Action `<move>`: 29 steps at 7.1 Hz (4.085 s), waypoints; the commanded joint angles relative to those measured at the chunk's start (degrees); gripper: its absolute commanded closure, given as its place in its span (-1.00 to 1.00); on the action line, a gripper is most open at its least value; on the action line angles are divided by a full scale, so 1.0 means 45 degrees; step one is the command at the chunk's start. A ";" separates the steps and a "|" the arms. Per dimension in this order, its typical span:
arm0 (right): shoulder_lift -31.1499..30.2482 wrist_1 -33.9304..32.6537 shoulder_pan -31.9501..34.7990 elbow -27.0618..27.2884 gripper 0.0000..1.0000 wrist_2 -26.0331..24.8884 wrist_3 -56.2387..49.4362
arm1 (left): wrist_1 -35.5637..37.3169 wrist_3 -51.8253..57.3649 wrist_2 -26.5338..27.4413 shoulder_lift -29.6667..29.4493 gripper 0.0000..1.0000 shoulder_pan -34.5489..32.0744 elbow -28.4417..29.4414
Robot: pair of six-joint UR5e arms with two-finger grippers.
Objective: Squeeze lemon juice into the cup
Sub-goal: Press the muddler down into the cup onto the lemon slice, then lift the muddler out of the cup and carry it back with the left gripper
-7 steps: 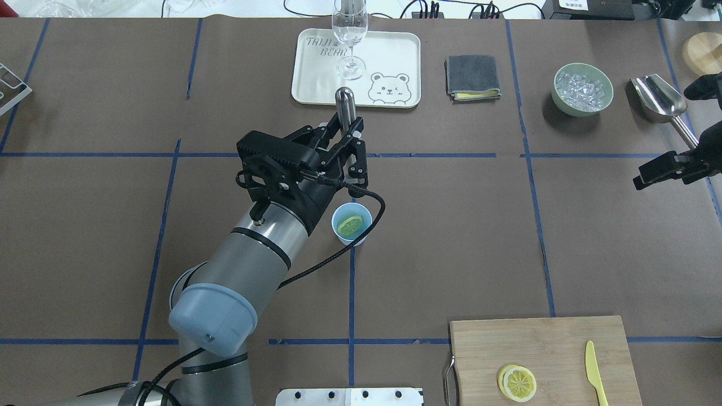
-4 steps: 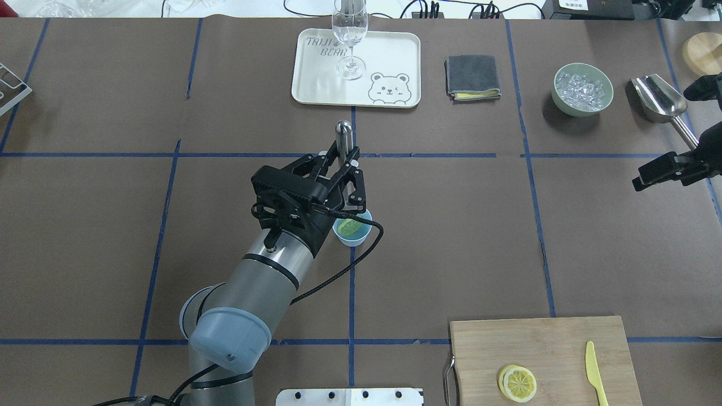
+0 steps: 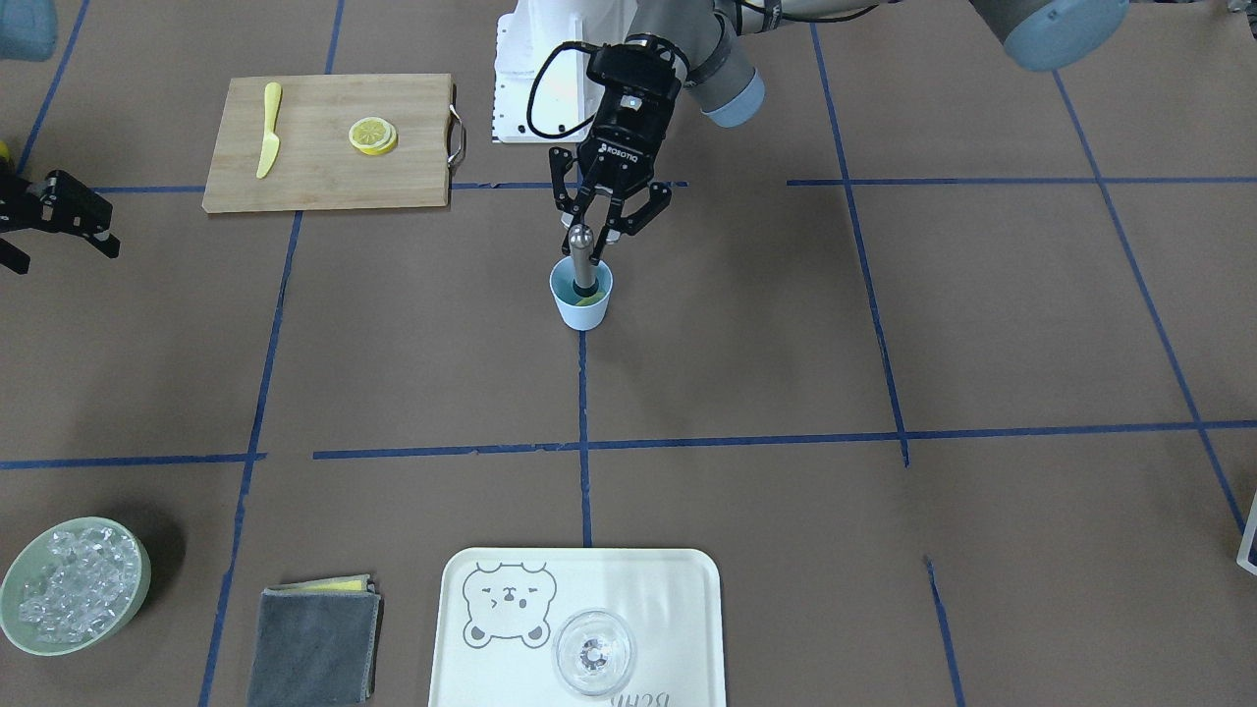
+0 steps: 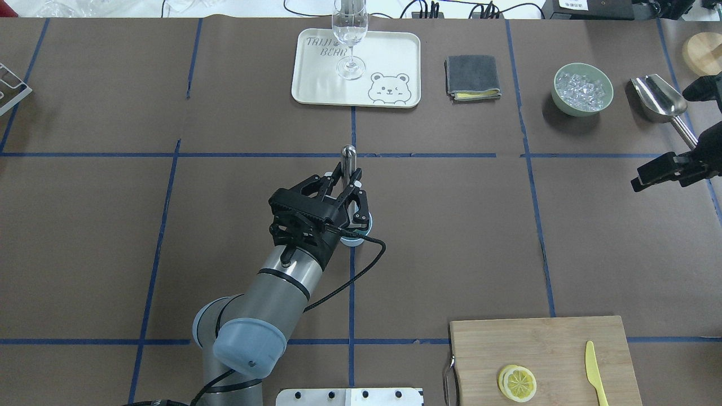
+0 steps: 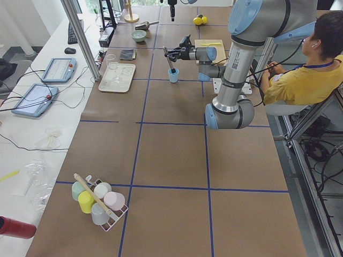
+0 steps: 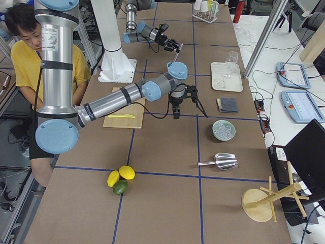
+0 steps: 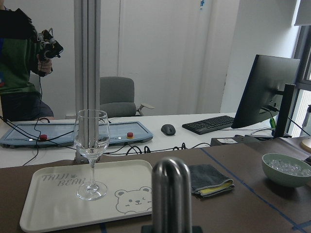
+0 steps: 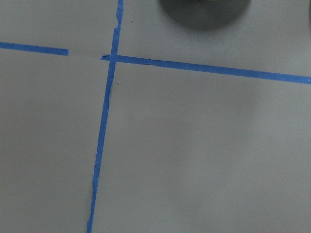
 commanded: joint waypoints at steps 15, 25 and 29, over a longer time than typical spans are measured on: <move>0.0041 0.0000 0.0005 0.0053 -1.00 0.0005 0.0110 | 0.3182 0.2117 -0.7868 0.2192 1.00 -0.3858 -0.2979; -0.0251 0.0020 0.0044 0.0501 -1.00 -0.0054 0.0110 | 1.1427 0.1976 -1.9351 0.5415 1.00 -1.0355 -0.1329; -0.0252 0.0020 0.0044 0.0561 -1.00 0.0005 0.0110 | 1.1368 -0.0754 -1.9560 0.5258 1.00 -1.0221 -0.0440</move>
